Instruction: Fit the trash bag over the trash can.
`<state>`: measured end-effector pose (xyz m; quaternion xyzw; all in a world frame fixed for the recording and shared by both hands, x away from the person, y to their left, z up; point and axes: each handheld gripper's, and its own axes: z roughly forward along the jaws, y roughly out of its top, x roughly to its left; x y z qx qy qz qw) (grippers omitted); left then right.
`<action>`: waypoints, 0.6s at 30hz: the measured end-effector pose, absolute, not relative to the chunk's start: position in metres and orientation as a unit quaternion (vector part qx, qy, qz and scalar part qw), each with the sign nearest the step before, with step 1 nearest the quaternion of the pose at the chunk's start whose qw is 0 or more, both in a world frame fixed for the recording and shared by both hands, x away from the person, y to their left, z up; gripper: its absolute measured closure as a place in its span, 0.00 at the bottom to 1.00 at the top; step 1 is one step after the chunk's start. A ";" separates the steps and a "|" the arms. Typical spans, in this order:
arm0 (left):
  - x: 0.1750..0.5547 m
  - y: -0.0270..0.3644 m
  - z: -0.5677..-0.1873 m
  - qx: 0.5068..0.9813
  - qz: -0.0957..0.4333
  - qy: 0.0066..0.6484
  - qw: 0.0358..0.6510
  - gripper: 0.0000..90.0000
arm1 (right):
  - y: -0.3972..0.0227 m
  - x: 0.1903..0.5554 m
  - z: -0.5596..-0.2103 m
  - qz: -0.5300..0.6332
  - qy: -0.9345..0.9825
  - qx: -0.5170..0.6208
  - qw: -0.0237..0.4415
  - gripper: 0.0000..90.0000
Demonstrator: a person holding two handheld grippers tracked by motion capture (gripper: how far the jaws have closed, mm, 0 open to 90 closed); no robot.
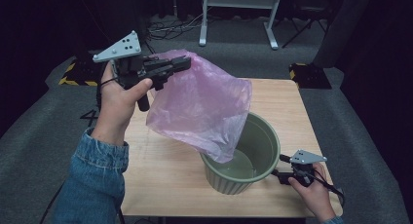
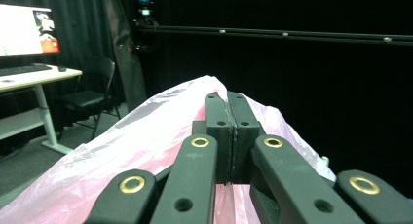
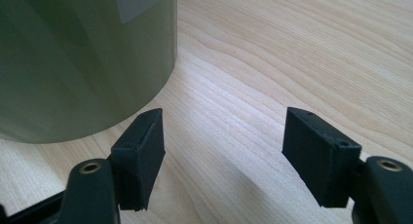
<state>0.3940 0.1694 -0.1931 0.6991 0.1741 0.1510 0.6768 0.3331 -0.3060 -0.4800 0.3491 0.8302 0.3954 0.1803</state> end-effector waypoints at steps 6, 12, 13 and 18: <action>0.403 0.161 -0.187 0.692 0.166 0.180 0.679 0.99 | -0.307 0.333 -0.482 0.394 0.831 0.350 0.179 0.36; 0.407 0.159 -0.176 0.687 0.196 0.186 0.675 0.99 | -0.308 0.332 -0.484 0.394 0.831 0.349 0.178 0.36; 0.409 0.160 -0.175 0.685 0.201 0.189 0.674 0.99 | -0.308 0.332 -0.484 0.394 0.831 0.350 0.178 0.36; 0.419 0.168 -0.175 0.678 0.218 0.206 0.671 0.99 | -0.309 0.331 -0.485 0.394 0.831 0.350 0.178 0.36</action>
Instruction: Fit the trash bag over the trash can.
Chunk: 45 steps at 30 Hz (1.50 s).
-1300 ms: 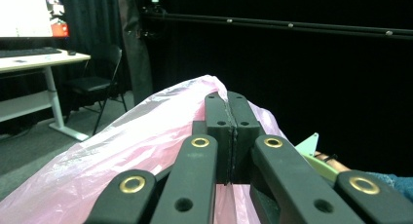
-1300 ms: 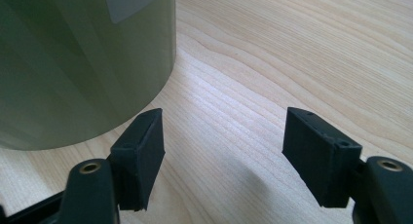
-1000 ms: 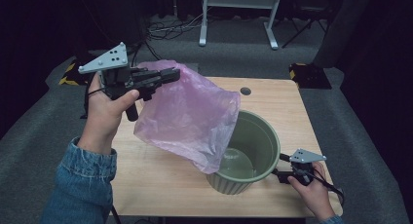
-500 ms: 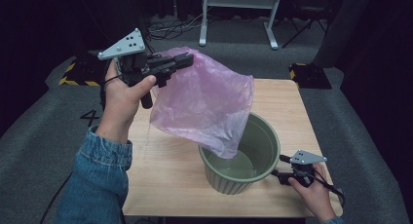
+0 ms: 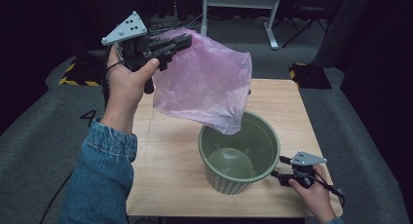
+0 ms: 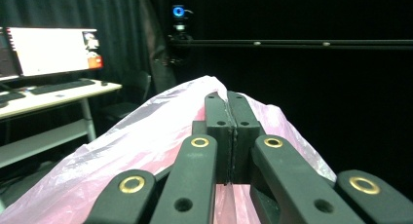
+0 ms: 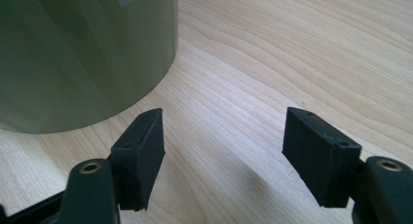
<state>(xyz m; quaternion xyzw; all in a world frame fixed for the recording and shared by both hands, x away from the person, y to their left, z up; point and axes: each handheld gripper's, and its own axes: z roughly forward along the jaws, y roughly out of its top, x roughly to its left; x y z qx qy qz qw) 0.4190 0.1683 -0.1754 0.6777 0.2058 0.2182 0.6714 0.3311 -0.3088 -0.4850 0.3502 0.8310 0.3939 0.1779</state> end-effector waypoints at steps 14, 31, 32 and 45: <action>0.416 0.156 -0.179 0.670 0.183 0.199 0.691 0.99 | -0.306 0.332 -0.491 0.388 0.836 0.348 0.172 0.36; 0.403 0.111 -0.197 0.688 0.133 0.168 0.693 0.99 | -0.309 0.329 -0.491 0.390 0.833 0.350 0.176 0.36; 0.403 0.108 -0.200 0.689 0.130 0.169 0.693 0.99 | -0.310 0.329 -0.491 0.391 0.833 0.350 0.176 0.36; 0.399 0.084 -0.220 0.703 0.119 0.154 0.684 0.99 | -0.313 0.326 -0.491 0.393 0.831 0.353 0.176 0.36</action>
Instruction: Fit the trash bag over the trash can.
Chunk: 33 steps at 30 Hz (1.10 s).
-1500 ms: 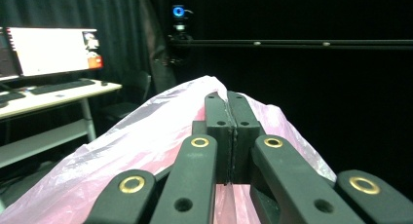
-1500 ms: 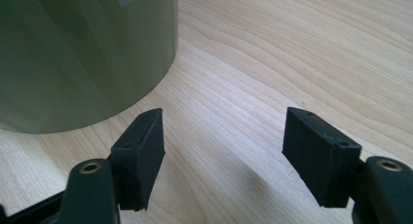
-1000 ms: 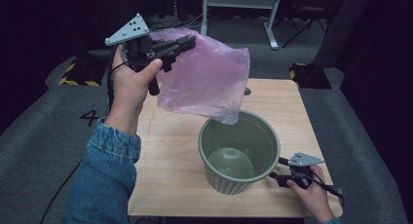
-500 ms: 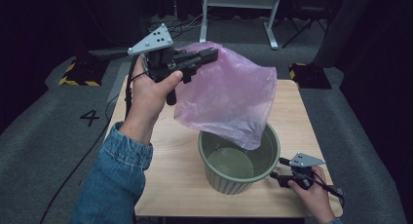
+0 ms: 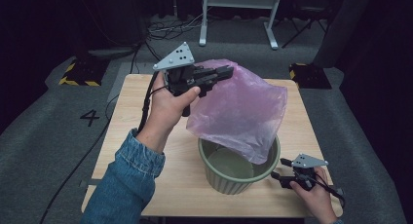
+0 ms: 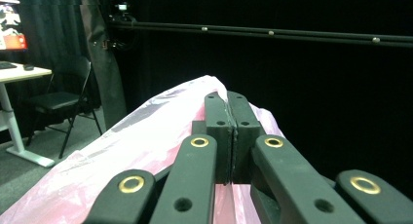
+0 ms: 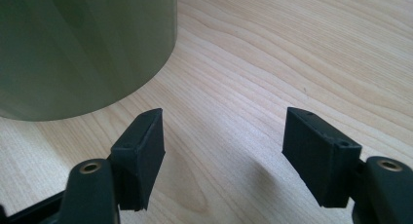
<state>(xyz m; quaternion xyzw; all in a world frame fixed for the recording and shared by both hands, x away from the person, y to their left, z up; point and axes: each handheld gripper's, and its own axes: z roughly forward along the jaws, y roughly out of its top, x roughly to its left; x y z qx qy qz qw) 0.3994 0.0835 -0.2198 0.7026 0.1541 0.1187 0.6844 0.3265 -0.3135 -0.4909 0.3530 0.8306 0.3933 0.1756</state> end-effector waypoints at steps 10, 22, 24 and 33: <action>0.403 0.069 -0.243 0.716 0.112 0.160 0.671 0.98 | -0.313 0.326 -0.491 0.394 0.831 0.352 0.175 0.36; 0.404 0.053 -0.262 0.718 0.097 0.150 0.672 0.98 | -0.317 0.323 -0.483 0.402 0.827 0.349 0.182 0.36; 0.405 0.055 -0.267 0.718 0.095 0.151 0.673 0.98 | -0.318 0.322 -0.480 0.405 0.825 0.348 0.183 0.36; 0.407 0.062 -0.287 0.731 0.077 0.141 0.663 0.98 | -0.322 0.322 -0.470 0.417 0.817 0.351 0.187 0.36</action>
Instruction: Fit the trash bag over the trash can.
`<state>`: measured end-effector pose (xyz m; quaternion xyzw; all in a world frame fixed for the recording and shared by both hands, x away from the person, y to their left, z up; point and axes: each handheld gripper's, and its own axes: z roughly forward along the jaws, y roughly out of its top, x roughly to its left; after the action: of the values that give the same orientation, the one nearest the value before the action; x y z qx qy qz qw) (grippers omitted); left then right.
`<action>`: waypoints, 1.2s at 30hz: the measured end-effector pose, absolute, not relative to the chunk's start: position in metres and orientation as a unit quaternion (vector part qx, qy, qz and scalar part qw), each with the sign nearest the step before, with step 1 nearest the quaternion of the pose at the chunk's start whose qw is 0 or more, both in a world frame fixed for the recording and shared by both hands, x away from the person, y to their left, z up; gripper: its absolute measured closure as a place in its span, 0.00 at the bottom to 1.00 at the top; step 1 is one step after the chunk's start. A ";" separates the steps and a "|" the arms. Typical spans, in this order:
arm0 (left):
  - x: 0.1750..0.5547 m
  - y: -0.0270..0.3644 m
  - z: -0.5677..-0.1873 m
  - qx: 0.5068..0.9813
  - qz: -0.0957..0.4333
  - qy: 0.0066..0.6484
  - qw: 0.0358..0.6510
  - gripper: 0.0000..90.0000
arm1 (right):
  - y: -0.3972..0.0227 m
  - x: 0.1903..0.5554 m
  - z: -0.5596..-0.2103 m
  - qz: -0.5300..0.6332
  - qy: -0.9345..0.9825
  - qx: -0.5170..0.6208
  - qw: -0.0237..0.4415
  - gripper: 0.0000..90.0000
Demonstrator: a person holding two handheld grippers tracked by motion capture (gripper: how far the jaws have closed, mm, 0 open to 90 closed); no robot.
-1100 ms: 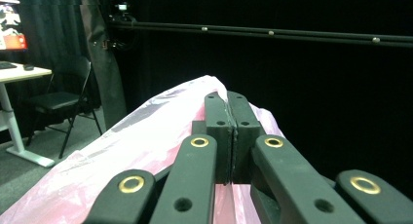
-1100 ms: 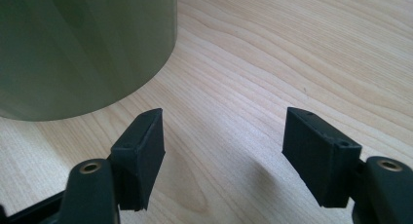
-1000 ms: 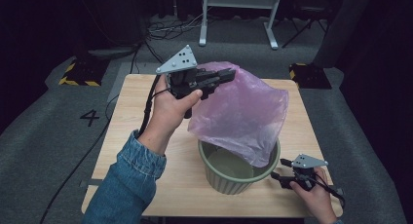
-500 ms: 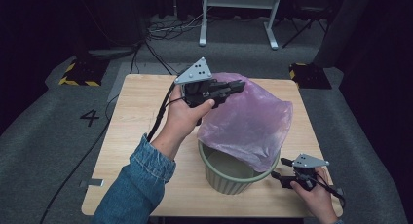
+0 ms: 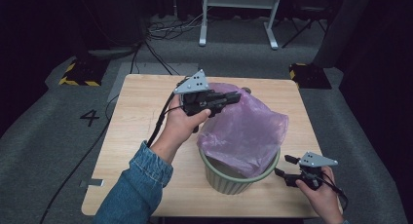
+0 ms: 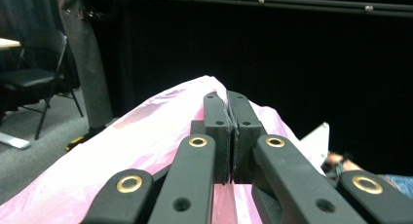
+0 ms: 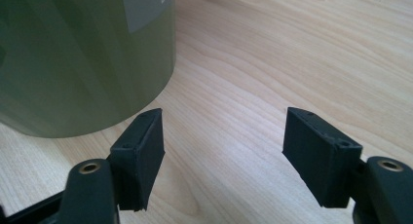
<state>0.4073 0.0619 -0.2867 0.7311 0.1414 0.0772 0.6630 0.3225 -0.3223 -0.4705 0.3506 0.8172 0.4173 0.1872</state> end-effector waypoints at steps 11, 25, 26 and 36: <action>0.404 0.059 -0.307 0.751 0.062 0.132 0.644 0.98 | -0.328 0.322 -0.453 0.422 0.814 0.345 0.200 0.35; 0.395 0.062 -0.334 0.774 0.058 0.131 0.616 0.98 | -0.332 0.320 -0.447 0.428 0.810 0.346 0.204 0.35; 0.394 0.063 -0.336 0.774 0.055 0.130 0.617 0.98 | -0.332 0.321 -0.447 0.428 0.810 0.346 0.204 0.35; 0.380 0.065 -0.345 0.798 0.044 0.112 0.591 0.98 | -0.331 0.321 -0.443 0.430 0.810 0.343 0.206 0.35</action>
<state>0.3801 0.0651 -0.3453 0.7977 0.1122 0.0436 0.5909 0.3212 -0.3307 -0.4429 0.3434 0.8095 0.4295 0.2056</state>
